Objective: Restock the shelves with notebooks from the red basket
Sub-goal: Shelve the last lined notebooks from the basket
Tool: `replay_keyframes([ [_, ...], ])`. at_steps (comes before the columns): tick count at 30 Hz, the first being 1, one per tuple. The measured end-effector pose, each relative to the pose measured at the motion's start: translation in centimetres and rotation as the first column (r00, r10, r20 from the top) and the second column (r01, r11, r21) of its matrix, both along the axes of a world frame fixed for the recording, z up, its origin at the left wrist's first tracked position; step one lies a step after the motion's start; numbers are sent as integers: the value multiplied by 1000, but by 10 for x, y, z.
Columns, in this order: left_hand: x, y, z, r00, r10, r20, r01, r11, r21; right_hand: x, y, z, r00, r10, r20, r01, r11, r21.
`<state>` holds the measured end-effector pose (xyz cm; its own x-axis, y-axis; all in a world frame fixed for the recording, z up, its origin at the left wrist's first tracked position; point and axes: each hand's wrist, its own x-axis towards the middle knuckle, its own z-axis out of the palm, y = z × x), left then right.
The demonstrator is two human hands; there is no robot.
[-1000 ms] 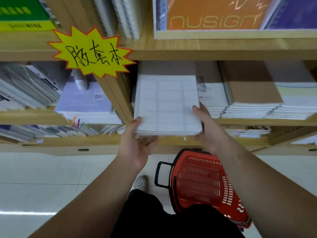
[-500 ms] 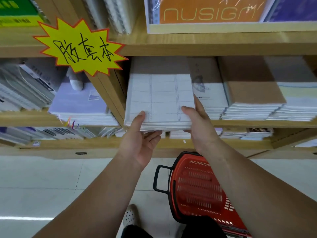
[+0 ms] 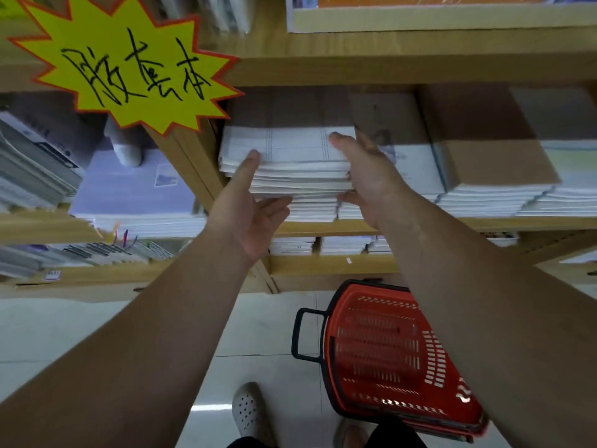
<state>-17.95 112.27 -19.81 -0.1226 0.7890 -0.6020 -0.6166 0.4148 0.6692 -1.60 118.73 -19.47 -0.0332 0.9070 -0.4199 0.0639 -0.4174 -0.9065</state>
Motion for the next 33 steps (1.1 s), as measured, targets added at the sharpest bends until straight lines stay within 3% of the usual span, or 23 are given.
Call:
replay_keyframes([
  [3,4,-18,-7,997,69,25,-69,998,-7,0,-17,-4,997,-14,74,10,999,49],
  [6,10,-25,-8,990,115,76,-115,993,-9,0,-41,-18,979,-56,199,12,977,213],
  [8,16,-23,-3,986,109,125,-110,994,3,0,-48,-30,978,-66,200,8,962,274],
  [12,22,-12,-3,976,129,174,-134,991,18,-3,-42,-33,996,-14,91,-2,985,171],
  [17,20,0,-4,980,136,146,-145,988,58,-4,-18,-24,988,31,149,-43,996,80],
  [21,21,-1,10,996,83,11,-83,997,-3,16,-6,-16,972,154,177,-169,983,74],
  [24,20,-9,9,975,47,-217,-54,998,-26,26,-1,-13,980,173,102,-181,980,83],
  [26,21,-20,6,849,62,-526,-83,996,-18,25,2,-10,993,116,-10,-115,992,58],
  [28,25,-32,5,624,98,-776,-22,994,108,21,7,-8,996,6,-90,-5,1000,10],
  [30,26,-36,3,490,100,-866,101,980,171,17,13,-10,996,-60,-65,60,998,-1],
  [33,25,-32,1,438,65,-897,152,978,145,12,20,-12,997,-72,-6,72,997,22],
])
